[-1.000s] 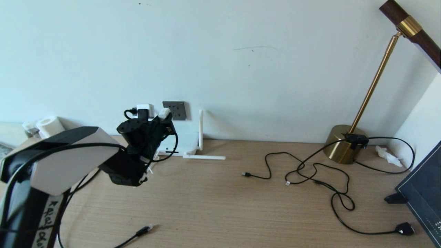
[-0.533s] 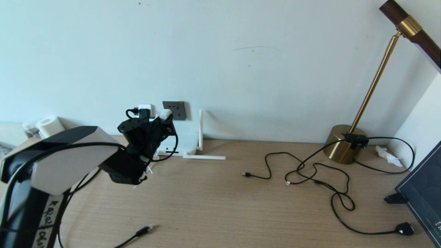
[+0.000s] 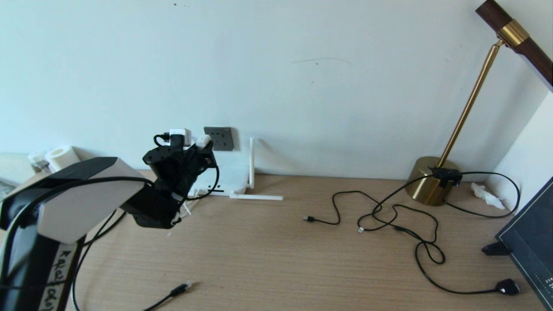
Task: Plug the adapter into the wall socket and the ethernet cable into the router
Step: Align plug and socket
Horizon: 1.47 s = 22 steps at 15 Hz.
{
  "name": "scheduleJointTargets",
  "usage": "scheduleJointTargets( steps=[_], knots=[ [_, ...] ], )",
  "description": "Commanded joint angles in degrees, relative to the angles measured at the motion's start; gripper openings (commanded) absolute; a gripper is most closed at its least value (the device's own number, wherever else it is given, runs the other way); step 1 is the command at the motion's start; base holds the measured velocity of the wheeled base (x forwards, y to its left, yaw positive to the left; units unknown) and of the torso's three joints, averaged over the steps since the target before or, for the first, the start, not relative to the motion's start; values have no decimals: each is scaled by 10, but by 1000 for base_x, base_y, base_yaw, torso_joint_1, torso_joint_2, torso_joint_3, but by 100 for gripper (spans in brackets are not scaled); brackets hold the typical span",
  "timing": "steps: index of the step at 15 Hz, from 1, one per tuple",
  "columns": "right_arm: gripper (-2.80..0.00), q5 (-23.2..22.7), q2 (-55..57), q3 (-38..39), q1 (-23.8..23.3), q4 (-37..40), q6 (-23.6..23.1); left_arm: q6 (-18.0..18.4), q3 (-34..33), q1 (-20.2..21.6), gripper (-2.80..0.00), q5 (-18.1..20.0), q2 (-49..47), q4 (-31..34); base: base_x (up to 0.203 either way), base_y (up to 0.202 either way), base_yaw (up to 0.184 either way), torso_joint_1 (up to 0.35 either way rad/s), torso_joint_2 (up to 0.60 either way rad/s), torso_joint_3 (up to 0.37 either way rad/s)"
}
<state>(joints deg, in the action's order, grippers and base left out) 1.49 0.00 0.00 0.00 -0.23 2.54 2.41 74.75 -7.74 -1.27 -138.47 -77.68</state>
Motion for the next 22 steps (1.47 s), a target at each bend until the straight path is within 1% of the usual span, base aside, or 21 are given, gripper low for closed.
scheduleJointTargets(
  steps=[1,14,18,22],
  knots=[
    [-280,0,0,0,0,0,0,3,0,3,-280,2,0,-5,0,0,0,0,0,0],
    [-280,0,0,0,0,0,0,6,5,-4,-280,4,-8,-5,0,0,0,0,0,0],
    [-280,0,0,0,0,0,0,6,19,-4,-280,4,-16,-4,0,0,0,0,0,0],
    [-280,0,0,0,0,0,0,6,32,-4,-280,17,-23,6,0,0,0,0,0,0]
  ],
)
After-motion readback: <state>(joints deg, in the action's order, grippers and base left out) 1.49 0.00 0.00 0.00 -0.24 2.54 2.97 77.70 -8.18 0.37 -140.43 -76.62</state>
